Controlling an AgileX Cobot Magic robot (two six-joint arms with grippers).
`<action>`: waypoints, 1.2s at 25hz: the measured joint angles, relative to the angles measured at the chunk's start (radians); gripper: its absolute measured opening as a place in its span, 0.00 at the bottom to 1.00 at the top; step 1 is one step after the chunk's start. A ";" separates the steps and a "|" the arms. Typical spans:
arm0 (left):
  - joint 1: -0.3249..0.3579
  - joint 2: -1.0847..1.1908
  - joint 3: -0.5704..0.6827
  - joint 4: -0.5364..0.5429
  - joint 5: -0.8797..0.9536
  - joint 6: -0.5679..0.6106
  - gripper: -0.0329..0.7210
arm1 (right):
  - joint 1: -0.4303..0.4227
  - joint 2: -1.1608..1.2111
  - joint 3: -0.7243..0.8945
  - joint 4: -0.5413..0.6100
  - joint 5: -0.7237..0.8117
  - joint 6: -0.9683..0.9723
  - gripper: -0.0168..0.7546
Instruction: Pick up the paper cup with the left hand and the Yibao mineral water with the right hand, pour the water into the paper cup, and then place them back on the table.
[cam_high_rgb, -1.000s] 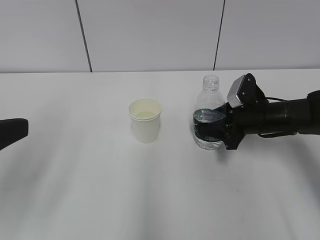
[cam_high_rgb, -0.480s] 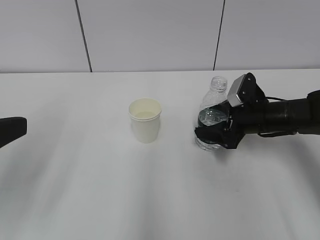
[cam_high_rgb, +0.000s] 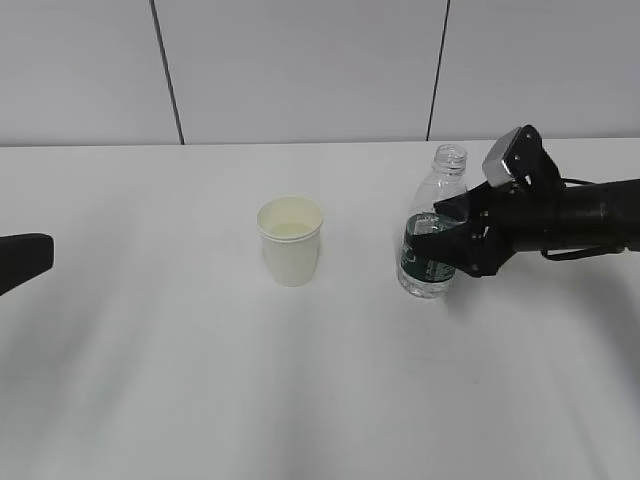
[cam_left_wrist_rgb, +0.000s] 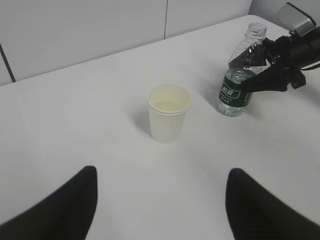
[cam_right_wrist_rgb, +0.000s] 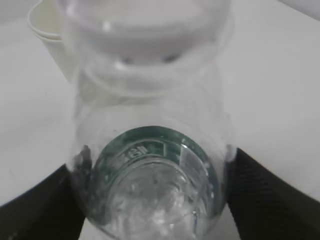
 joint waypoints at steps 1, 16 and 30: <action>0.000 0.000 0.000 0.000 0.000 0.000 0.69 | -0.005 -0.012 0.000 -0.020 0.000 0.015 0.82; 0.000 0.000 0.000 0.000 0.005 0.000 0.69 | -0.012 -0.070 0.000 -0.239 0.058 0.174 0.79; 0.000 0.000 0.000 0.000 0.007 0.000 0.69 | -0.013 -0.078 0.000 -0.264 0.035 0.187 0.84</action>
